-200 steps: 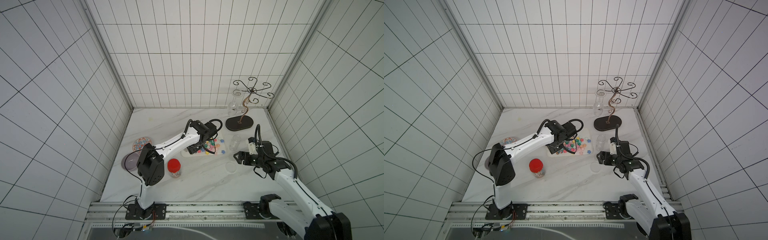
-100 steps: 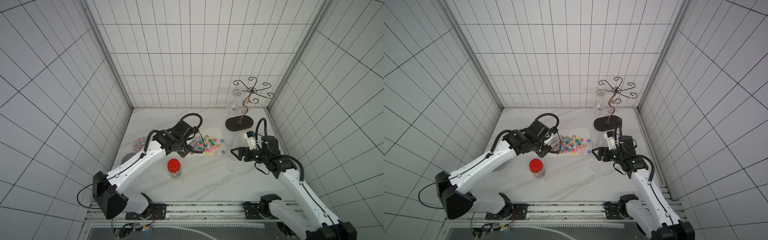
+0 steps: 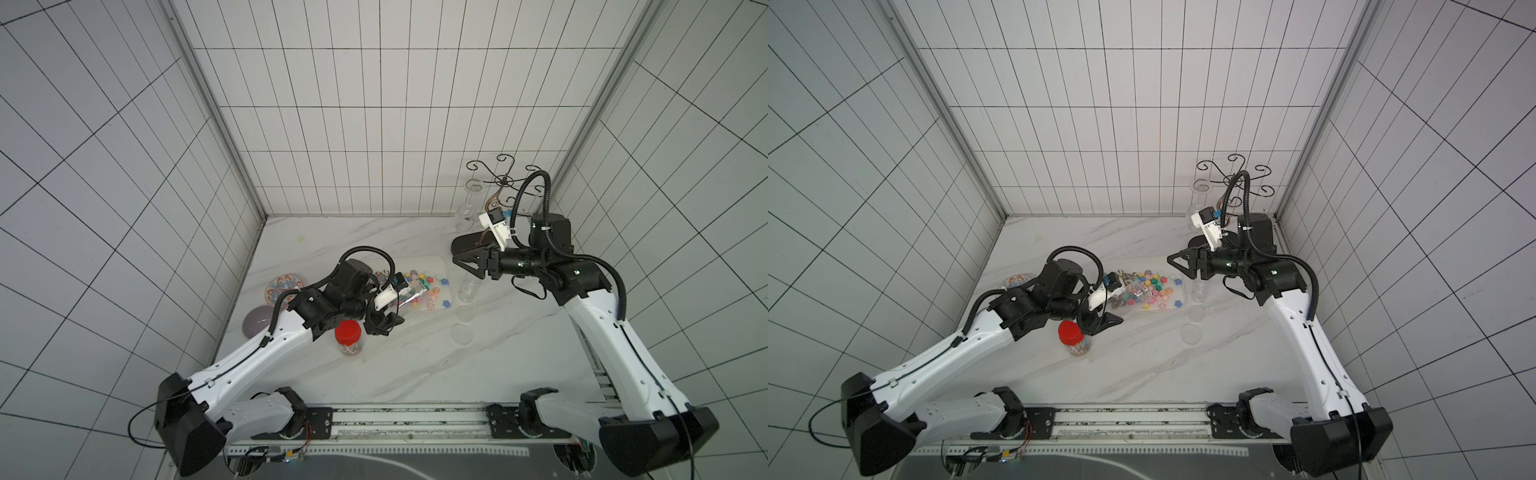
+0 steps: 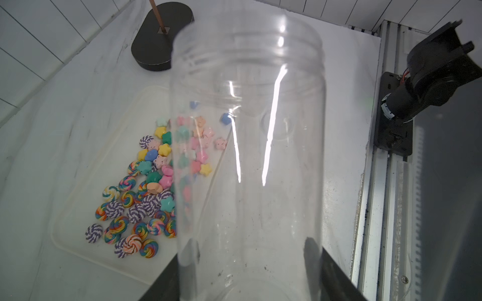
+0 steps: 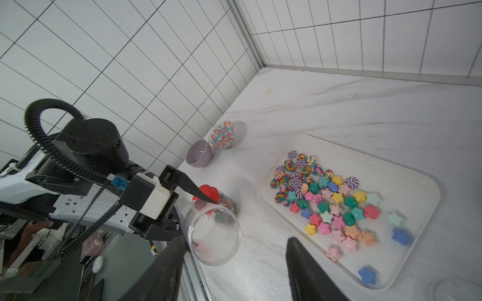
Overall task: Pour the candies out of the jar
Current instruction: 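Pour the candies out of the jar onto the tray, then place the jar at the center of the board.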
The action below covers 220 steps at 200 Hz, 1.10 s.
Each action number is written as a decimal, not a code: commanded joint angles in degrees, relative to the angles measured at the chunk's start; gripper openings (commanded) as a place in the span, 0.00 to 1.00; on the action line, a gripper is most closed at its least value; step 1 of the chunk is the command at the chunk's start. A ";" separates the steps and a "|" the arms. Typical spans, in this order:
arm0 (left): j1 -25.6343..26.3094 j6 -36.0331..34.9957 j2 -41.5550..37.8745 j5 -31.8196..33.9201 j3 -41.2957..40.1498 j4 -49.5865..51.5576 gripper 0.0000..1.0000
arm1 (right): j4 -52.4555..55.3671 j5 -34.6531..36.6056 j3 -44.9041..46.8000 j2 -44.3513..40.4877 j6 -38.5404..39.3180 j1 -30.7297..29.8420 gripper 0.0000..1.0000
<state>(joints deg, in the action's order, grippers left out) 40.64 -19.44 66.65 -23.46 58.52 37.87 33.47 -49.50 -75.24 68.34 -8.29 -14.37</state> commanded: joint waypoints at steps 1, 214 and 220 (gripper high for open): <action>-0.35 -1.76 -1.11 -4.75 -0.68 -4.82 0.52 | 4.90 -3.59 -5.27 3.02 2.99 -2.62 0.61; -0.92 -1.31 0.58 -4.75 -1.04 -4.82 0.53 | 8.80 -5.79 0.90 4.25 6.89 -14.19 0.44; -0.92 -1.30 0.57 -4.75 -1.04 -4.82 0.53 | 8.70 -5.83 1.18 4.34 6.91 -14.27 0.43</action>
<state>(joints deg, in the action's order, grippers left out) 40.01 -20.01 66.85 -27.66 57.71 34.46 42.41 -53.69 -75.61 72.97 -2.31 -27.92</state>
